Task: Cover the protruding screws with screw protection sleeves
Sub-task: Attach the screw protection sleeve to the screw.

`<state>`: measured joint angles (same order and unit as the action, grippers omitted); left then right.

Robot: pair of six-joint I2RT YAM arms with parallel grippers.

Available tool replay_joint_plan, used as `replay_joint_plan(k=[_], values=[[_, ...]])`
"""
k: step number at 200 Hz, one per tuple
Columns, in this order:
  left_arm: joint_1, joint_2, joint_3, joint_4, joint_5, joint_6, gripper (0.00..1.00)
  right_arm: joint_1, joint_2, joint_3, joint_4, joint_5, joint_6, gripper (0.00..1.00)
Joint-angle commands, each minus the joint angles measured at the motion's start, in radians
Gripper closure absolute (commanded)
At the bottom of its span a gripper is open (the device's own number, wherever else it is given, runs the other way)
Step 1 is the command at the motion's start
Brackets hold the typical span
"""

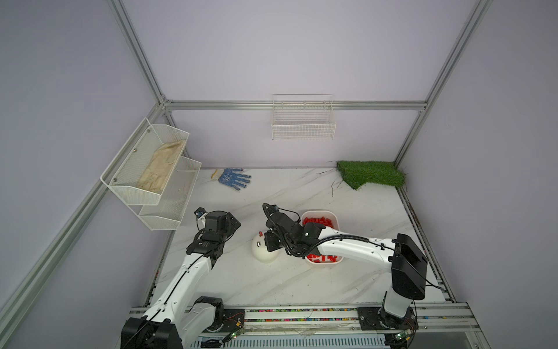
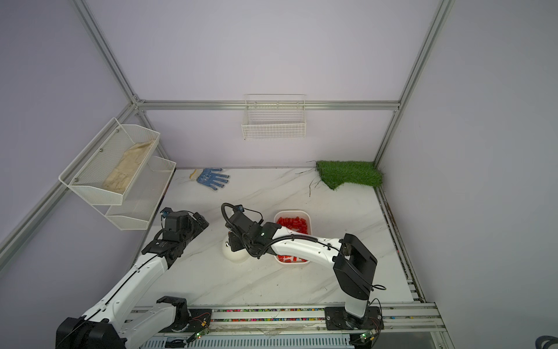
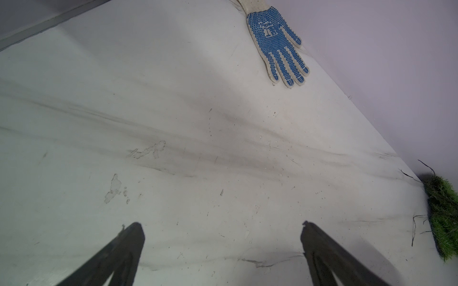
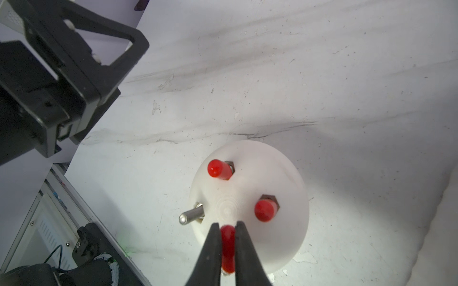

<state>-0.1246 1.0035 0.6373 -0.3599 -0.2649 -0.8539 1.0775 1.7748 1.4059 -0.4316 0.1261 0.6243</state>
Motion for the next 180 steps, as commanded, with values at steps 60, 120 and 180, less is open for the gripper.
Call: replay_joint_plan(k=[60, 120, 180], values=[[0.008, -0.016, -0.020, 0.026, 0.000, -0.005, 0.00, 0.006, -0.055, -0.022, 0.004, -0.001, 0.015, 0.86], [0.005, -0.022, -0.018, 0.028, 0.000, -0.003, 0.00, 0.005, -0.064, -0.030, 0.001, -0.011, 0.017, 0.86], [0.007, -0.017, -0.019, 0.027, -0.001, -0.002, 0.00, 0.007, -0.074, -0.036, 0.008, -0.025, 0.018, 0.86]])
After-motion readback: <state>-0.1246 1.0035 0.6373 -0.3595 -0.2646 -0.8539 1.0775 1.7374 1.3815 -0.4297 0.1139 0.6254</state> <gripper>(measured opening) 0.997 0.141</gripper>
